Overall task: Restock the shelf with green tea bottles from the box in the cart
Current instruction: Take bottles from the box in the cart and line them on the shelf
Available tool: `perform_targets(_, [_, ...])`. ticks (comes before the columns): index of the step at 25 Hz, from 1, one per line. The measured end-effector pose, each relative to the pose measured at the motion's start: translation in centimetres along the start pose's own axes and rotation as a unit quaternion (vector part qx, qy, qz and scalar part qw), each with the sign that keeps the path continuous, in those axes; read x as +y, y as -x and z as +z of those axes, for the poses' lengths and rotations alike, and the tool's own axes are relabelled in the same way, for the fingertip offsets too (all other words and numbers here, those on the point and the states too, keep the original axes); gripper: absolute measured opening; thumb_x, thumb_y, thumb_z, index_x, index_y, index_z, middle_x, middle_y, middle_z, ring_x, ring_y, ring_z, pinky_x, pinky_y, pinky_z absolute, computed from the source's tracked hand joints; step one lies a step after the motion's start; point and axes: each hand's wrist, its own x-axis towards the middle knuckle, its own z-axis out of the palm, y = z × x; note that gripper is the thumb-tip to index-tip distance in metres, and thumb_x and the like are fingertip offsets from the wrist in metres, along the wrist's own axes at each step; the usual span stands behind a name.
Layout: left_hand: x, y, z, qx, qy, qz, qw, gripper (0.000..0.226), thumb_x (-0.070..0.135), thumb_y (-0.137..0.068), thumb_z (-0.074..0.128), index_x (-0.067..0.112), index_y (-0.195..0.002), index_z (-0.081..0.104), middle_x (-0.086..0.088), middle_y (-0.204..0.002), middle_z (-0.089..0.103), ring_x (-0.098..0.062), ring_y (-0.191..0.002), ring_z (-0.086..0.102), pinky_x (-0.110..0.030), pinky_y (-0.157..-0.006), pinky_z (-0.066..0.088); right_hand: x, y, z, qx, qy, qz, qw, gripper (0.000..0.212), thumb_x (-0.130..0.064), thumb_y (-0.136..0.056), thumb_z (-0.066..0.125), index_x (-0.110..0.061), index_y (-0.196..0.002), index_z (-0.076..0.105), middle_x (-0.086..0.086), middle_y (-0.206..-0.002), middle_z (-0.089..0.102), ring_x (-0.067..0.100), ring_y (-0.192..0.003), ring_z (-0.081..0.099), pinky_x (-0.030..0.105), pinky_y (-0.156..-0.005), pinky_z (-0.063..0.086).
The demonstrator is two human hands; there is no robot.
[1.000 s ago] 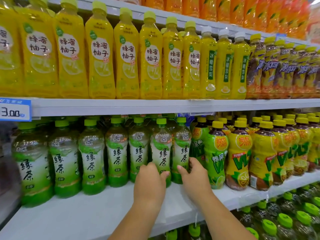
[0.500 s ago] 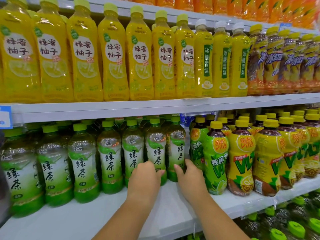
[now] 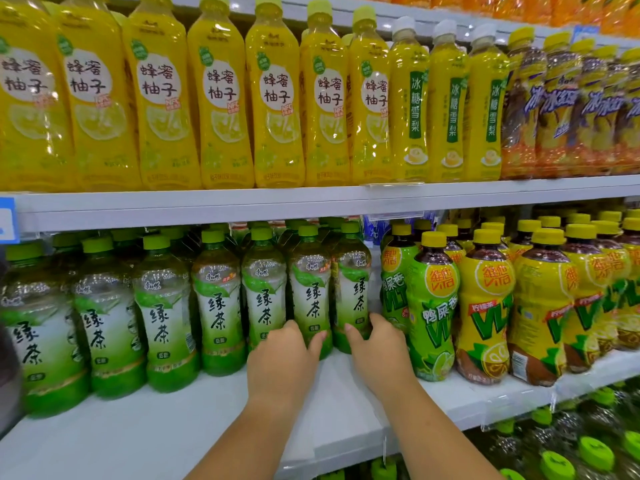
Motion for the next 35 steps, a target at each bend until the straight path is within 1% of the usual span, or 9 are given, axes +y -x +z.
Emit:
perform_targets(4, [-0.4,-0.1,0.5,0.014,0.01,-0.004,1.0,0.047,0.07,-0.09,0.047,0.024,-0.082,0.053,0.004,-0.077,0.063,-0.023,-0.077,0.066,-0.03,-0.06,0.047,0.1,0.0,0.1,0.012,0.001,-0.011,1.0,0.028,-0.035,-0.093,0.066,-0.011,-0.108,0.066,0.006,-0.101,0.072,0.027,-0.096,0.066,0.038,-0.084,0.054])
perform_targets(12, [-0.2,0.0,0.6,0.008,0.005,-0.016,1.0,0.046,0.068,-0.091,0.049,0.022,-0.082,0.047,0.002,-0.084,0.066,-0.024,-0.082,0.068,-0.031,-0.06,0.045,0.1,0.1,0.1,0.019,0.015,0.003,1.0,0.029,-0.038,-0.09,0.069,-0.013,-0.102,0.066,0.005,-0.092,0.07,0.025,-0.083,0.064,0.035,-0.076,0.053])
perform_targets(17, [-0.6,0.8,-0.1,-0.02,0.088,-0.011,0.996,0.028,0.049,-0.095,0.055,0.022,-0.098,0.06,0.002,-0.092,0.068,-0.024,-0.092,0.066,-0.031,-0.069,0.047,-0.3,0.4,-0.2,0.013,0.008,0.018,1.0,0.031,-0.035,-0.094,0.062,-0.009,-0.111,0.06,0.007,-0.103,0.068,0.028,-0.096,0.064,0.031,-0.078,0.048])
perform_targets(19, [-0.9,1.7,-0.7,-0.043,0.132,-0.027,0.99,0.02,0.041,-0.094,0.058,0.021,-0.094,0.06,0.001,-0.088,0.066,-0.025,-0.089,0.065,-0.031,-0.071,0.048,-0.8,0.9,-0.5,0.004,-0.002,0.037,0.999,0.03,-0.033,-0.096,0.06,-0.007,-0.111,0.059,0.01,-0.105,0.068,0.028,-0.094,0.063,0.03,-0.075,0.045])
perform_targets(23, [-1.7,2.9,-2.4,-0.104,0.264,-0.081,0.955,0.013,0.026,-0.093,0.062,0.017,-0.101,0.065,0.011,-0.08,0.059,-0.018,-0.085,0.058,-0.027,-0.076,0.045,-1.8,2.5,-1.6,-0.031,-0.001,0.069,0.997,0.032,-0.035,-0.097,0.057,-0.007,-0.114,0.056,0.014,-0.108,0.067,0.033,-0.097,0.061,0.035,-0.079,0.047])
perform_targets(25, [-2.0,3.5,-3.3,-0.14,0.303,-0.086,0.939,0.028,0.029,-0.094,0.062,0.016,-0.119,0.063,0.003,-0.108,0.066,-0.02,-0.106,0.06,-0.025,-0.088,0.044,-2.1,3.5,-2.2,-0.055,-0.006,0.08,0.995,0.041,-0.04,-0.098,0.054,-0.009,-0.125,0.054,0.012,-0.119,0.064,0.029,-0.101,0.058,0.031,-0.081,0.041])
perform_targets(27, [-2.5,4.3,-4.0,-0.161,0.33,-0.09,0.926,0.05,0.035,-0.096,0.06,0.013,-0.14,0.052,-0.003,-0.135,0.06,-0.019,-0.122,0.056,-0.026,-0.094,0.041,-2.3,4.4,-2.9,-0.077,-0.011,0.084,0.993,0.052,-0.047,-0.098,0.051,-0.012,-0.136,0.05,0.01,-0.132,0.059,0.025,-0.107,0.054,0.029,-0.084,0.035])
perform_targets(30, [-3.2,5.0,-5.1,-0.176,0.342,-0.086,0.919,0.053,0.041,-0.096,0.057,0.016,-0.142,0.049,-0.002,-0.14,0.056,-0.019,-0.124,0.053,-0.032,-0.101,0.044,-2.8,5.6,-4.0,-0.099,-0.017,0.077,0.992,0.059,-0.053,-0.099,0.045,-0.016,-0.144,0.046,0.005,-0.145,0.052,0.024,-0.129,0.049,0.03,-0.093,0.033])
perform_targets(35, [-3.6,6.4,-7.7,-0.243,0.355,-0.123,0.894,0.059,0.05,-0.094,0.056,0.019,-0.144,0.046,0.001,-0.14,0.053,-0.018,-0.123,0.053,-0.031,-0.096,0.041,-4.3,9.1,-5.4,-0.127,-0.084,0.114,0.982,0.051,-0.048,-0.1,0.045,-0.02,-0.143,0.048,0.001,-0.145,0.051,0.015,-0.124,0.049,0.027,-0.097,0.033])
